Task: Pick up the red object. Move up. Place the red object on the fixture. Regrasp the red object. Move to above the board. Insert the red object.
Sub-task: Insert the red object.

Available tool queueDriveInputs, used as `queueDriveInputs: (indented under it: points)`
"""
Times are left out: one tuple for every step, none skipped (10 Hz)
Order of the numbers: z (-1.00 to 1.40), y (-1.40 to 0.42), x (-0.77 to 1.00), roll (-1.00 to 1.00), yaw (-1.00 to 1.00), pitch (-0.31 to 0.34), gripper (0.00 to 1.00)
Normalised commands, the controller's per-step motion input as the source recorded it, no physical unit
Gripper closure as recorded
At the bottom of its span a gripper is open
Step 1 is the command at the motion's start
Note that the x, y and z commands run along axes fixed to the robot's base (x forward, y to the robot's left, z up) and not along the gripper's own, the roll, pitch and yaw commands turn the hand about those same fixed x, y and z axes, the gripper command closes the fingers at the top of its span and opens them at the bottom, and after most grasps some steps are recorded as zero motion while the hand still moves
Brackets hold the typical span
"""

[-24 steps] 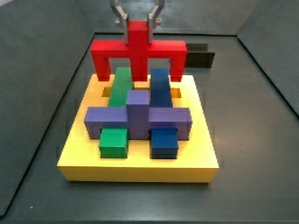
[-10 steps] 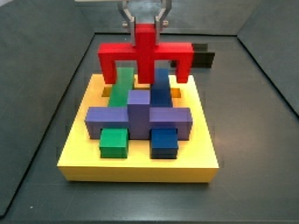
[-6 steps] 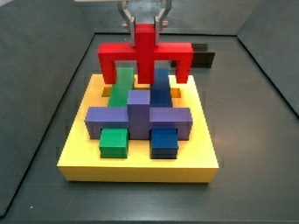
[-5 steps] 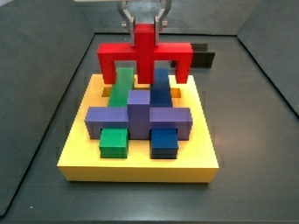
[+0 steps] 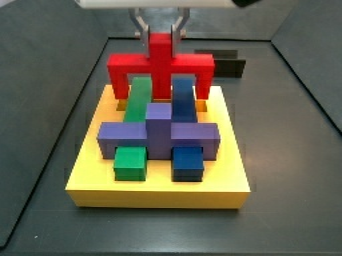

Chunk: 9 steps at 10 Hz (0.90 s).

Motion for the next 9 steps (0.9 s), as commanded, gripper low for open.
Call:
queueDriveInputs:
  points:
    - [-0.34, 0.00, 0.03, 0.02, 0.00, -0.031, 1.00]
    - [-0.29, 0.00, -0.03, 0.01, 0.00, -0.039, 1.00]
    - [-0.14, 0.00, -0.02, -0.05, 0.00, -0.041, 1.00]
    - [0.00, 0.00, 0.00, -0.13, 0.00, -0.031, 1.00]
    - [0.00, -0.05, 0.00, -0.19, 0.00, -0.067, 1.00]
    - [0.00, -0.05, 0.00, -0.23, 0.00, -0.114, 1.00]
    - [0.00, 0.00, 0.00, -0.23, 0.00, -0.131, 1.00]
    - [-0.09, 0.00, 0.00, -0.17, 0.00, -0.121, 1.00]
    - [-0.33, 0.10, 0.00, -0.02, 0.00, -0.117, 1.00]
